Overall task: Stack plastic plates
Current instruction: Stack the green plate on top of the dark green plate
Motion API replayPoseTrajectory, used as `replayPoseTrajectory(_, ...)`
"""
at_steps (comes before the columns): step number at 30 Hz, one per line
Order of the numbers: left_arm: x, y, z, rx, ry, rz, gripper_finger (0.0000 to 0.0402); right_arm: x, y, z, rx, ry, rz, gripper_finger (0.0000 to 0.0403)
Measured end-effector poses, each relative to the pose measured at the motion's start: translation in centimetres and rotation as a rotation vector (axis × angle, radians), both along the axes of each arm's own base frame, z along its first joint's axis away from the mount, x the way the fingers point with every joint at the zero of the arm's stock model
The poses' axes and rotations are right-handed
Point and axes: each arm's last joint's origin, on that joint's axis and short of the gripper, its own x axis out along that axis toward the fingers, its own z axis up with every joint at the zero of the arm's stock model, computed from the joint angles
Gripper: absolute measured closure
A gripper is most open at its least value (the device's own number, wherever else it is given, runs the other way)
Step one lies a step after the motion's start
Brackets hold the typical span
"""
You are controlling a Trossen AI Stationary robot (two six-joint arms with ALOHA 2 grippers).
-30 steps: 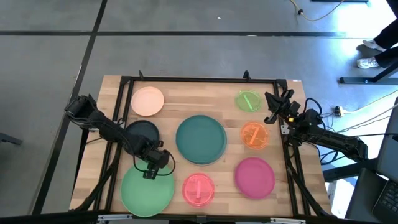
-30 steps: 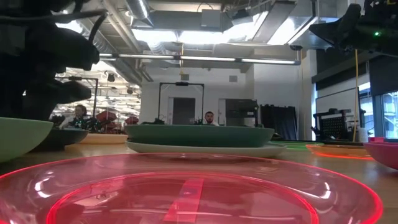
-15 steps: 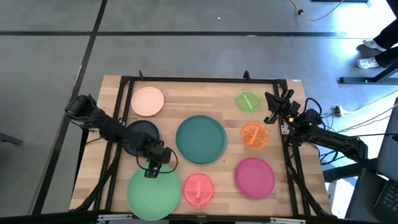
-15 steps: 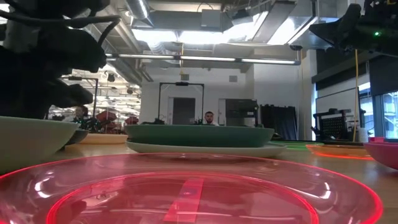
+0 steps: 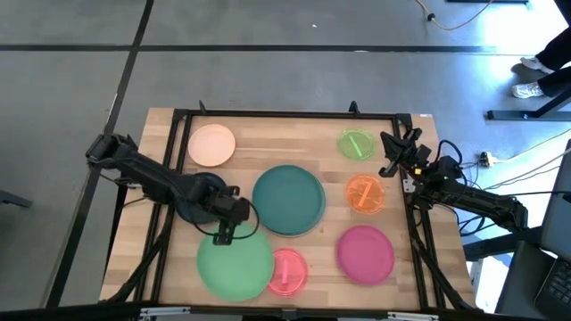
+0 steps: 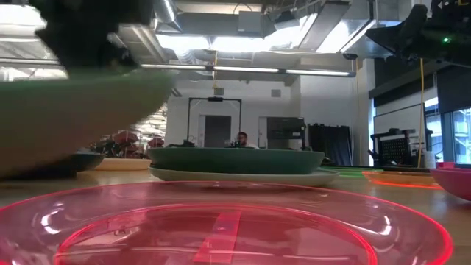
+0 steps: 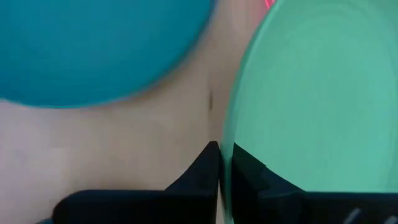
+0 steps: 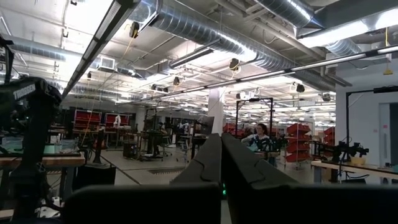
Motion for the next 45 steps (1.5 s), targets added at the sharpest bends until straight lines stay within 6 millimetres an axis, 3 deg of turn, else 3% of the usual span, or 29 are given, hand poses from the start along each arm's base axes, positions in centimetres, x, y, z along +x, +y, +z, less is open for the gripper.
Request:
replayPoseTrajectory(9, -0.7, 2.3, 6.0, 0.196, -0.283, 0.166, 0.0391, 0.0, 0.0, 0.0, 0.002, 0.001, -0.004, 0.04)
replayPoseTrajectory(18, 0.2, 6.1, 7.5, 0.32, -0.428, 0.437, 0.0386, 0.0, 0.0, 0.0, 0.003, 0.0, -0.006, 0.0401)
replayPoseTrajectory(24, 1.6, 9.1, 6.7, 0.314, -0.406, 0.537, 0.0385, 0.0, 0.0, 0.0, 0.004, 0.002, -0.006, 0.04)
replayPoseTrajectory(33, 3.5, 13.3, 3.6, 0.18, -0.251, 0.582, 0.0384, 0.0, 0.0, 0.0, 0.004, 0.002, -0.005, 0.04)
replayPoseTrajectory(45, 6.3, 15.6, -0.1, 0.055, -0.202, 0.517, 0.0384, 0.0, 0.0, -0.1, 0.005, 0.007, -0.005, 0.04)
